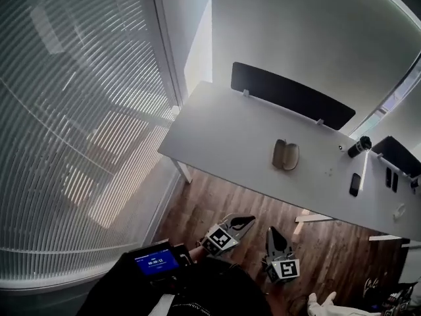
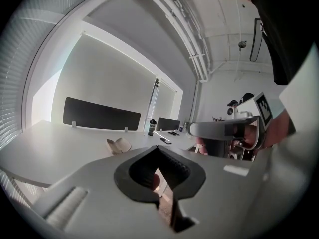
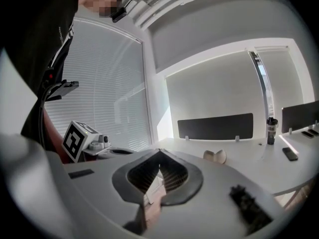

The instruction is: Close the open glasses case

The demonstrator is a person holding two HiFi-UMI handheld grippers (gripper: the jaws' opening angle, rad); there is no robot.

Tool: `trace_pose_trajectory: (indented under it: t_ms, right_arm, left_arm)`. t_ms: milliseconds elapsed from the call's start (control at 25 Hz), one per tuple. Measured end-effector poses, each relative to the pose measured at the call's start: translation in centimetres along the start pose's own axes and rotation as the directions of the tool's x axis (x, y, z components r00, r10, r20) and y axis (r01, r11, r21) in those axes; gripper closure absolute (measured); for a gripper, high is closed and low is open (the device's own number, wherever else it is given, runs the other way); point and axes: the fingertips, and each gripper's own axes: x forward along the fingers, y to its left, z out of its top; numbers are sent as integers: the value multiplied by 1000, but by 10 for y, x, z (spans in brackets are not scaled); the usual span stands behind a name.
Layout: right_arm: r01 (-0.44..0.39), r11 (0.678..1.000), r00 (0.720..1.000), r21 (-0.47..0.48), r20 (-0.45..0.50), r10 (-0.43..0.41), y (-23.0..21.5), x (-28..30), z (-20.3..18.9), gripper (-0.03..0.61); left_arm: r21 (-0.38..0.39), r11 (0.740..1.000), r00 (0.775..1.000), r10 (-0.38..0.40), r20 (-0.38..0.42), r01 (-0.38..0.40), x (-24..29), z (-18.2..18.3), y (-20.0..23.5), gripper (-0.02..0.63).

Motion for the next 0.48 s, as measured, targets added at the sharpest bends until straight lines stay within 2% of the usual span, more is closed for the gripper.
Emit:
trace_pose_trajectory:
  t_ms: [280, 400, 480]
  right_arm:
    - [-11, 1000, 1000, -10, -1, 11, 6, 60, 13, 581]
    - [0, 1000, 1000, -17, -4, 0, 7, 82, 18, 581]
    - [-16, 1000, 1000, -25, 0, 16, 6, 98, 19, 581]
  left_arm:
    - [46, 999, 1000, -10, 7, 10, -2, 4, 59, 607]
    - [23, 1000, 1000, -15, 1, 15, -4, 10, 79, 607]
    - [37, 999, 1000, -10, -2, 10, -1, 5, 96, 607]
